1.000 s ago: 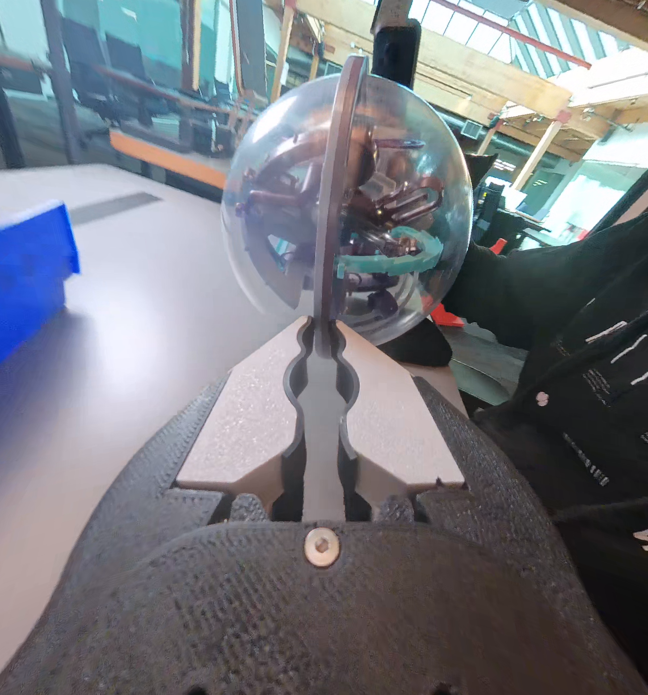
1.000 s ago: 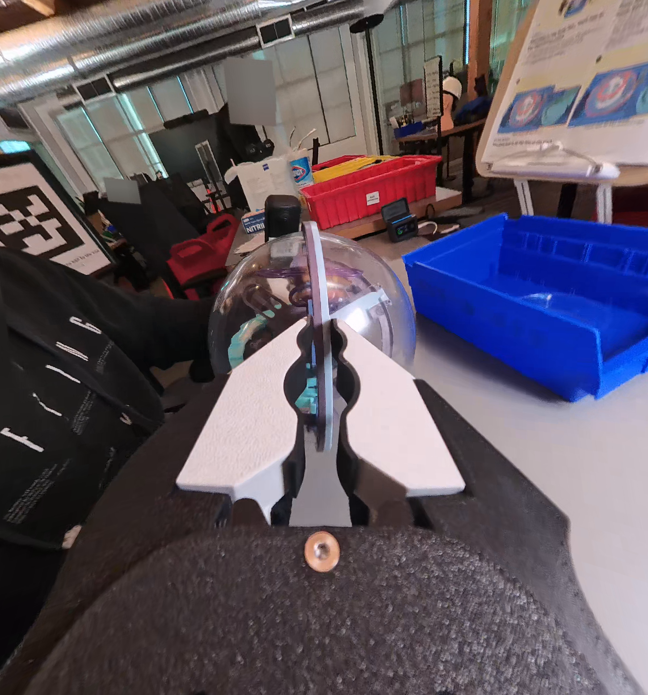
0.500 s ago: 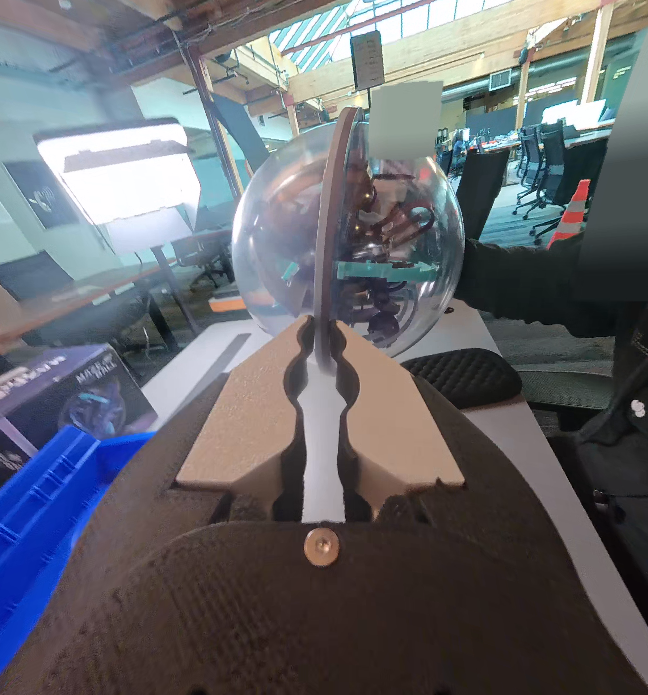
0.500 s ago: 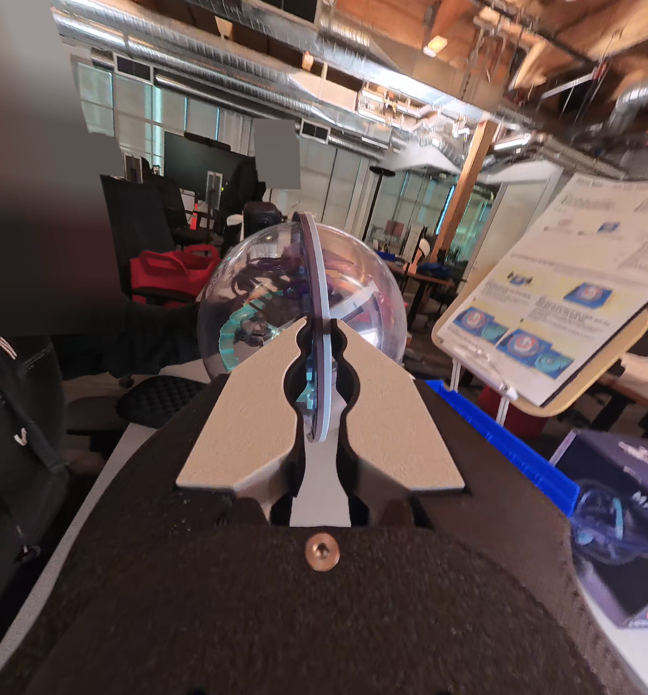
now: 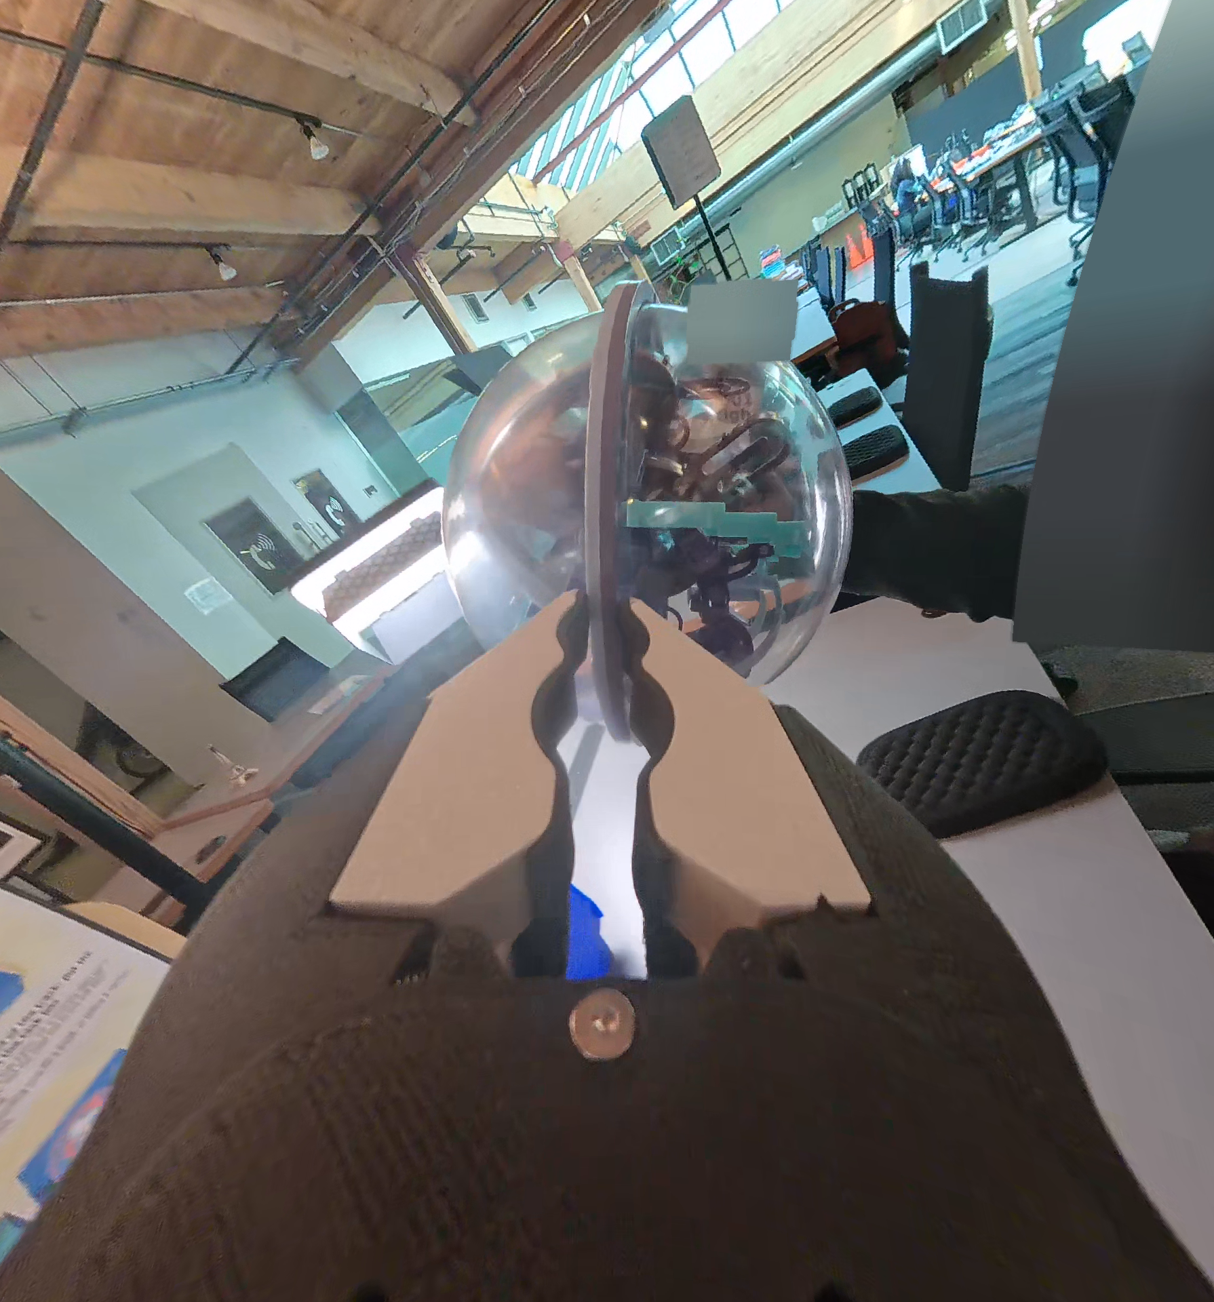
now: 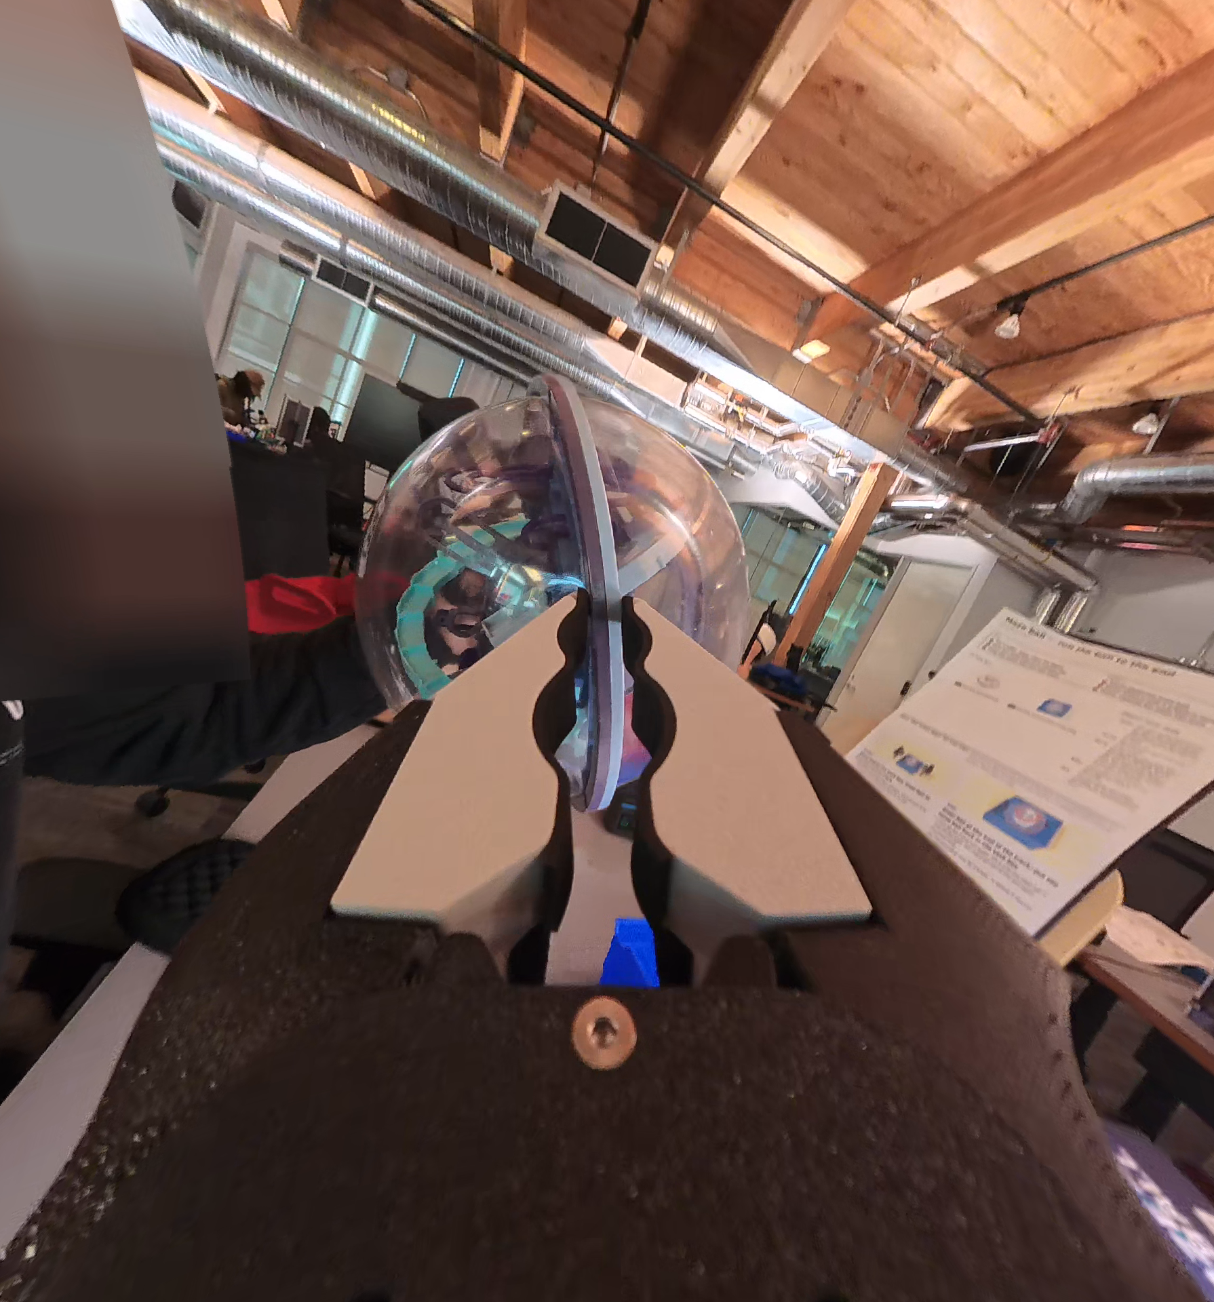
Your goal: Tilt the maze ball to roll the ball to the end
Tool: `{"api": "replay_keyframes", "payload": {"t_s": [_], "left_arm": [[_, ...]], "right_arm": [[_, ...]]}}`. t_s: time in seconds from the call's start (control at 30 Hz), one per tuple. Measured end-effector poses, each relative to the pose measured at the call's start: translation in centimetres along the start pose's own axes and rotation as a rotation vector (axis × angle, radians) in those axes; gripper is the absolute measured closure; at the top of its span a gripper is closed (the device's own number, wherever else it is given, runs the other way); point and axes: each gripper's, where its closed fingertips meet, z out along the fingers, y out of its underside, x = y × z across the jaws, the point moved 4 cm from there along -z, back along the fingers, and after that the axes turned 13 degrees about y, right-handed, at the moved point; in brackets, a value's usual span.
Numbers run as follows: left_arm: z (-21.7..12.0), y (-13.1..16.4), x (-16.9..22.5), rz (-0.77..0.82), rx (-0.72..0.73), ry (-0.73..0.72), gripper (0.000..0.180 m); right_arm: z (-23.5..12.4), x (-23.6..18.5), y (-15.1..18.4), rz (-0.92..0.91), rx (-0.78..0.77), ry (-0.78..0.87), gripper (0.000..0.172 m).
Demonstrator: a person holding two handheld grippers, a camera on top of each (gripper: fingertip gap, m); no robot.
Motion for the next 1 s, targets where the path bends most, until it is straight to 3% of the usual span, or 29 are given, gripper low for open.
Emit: {"api": "replay_keyframes", "payload": {"t_s": [0.23,0.53,1.0], "left_arm": [[-0.7,-5.0,-1.1,0.032,-0.035,0.012,0.174],[-1.1,-10.2,-1.8,0.051,-0.074,-0.006,0.174],[-0.6,-13.2,-2.3,0.017,-0.113,-0.023,0.174]], "right_arm": [[1.4,-0.3,-2.1,0.028,0.132,0.06,0.165],[2.7,-1.2,-2.4,0.198,0.27,0.095,0.166],[3.3,-2.1,-1.6,0.442,0.408,0.109,0.165]]}}
